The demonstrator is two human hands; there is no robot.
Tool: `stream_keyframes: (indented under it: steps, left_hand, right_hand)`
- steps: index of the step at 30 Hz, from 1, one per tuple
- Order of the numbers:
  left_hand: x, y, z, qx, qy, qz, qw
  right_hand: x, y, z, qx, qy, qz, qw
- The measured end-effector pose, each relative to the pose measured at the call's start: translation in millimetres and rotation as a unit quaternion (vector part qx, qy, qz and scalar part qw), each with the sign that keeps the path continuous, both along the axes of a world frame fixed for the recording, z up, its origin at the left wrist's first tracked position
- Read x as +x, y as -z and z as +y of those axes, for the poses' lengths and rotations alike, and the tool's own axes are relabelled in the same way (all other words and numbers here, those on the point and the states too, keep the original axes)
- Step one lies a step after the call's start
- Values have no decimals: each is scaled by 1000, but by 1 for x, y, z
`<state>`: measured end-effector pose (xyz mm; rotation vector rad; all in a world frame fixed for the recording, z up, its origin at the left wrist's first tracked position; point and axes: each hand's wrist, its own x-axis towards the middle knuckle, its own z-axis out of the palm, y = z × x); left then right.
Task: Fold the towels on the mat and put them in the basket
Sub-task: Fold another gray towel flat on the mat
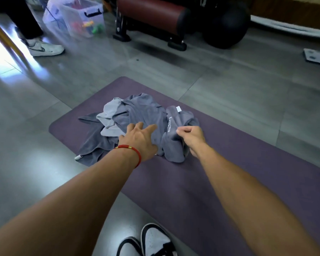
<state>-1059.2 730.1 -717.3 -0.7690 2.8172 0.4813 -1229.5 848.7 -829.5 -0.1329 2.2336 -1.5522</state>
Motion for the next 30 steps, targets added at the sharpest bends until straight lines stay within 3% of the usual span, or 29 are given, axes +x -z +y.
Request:
stream_keyframes:
  steps: [4, 10, 13, 17, 21, 25, 30]
  left_hand:
    - [0, -11, 1, 19, -9, 9, 1000]
    - [-26, -43, 51, 107, 96, 53, 988]
    - [-41, -80, 102, 213, 149, 142, 955]
    - [-51, -114, 164, 313, 227, 124, 914]
    - [-58, -117, 193, 255, 283, 133, 915]
    - [-57, -120, 205, 175, 351, 129, 911]
    - [-59, -101, 211, 70, 442, 31, 894]
  right_hand:
    - [8, -32, 20, -13, 9, 34, 999]
    - [34, -136, 86, 24, -153, 89, 984]
    - [54, -206, 138, 69, -218, 131, 965]
    - [76, -275, 211, 136, -201, 195, 950]
    - [85, -306, 269, 227, -181, 252, 923]
    - [90, -307, 308, 271, -179, 240, 915]
    - [101, -292, 369, 300, -175, 239, 907]
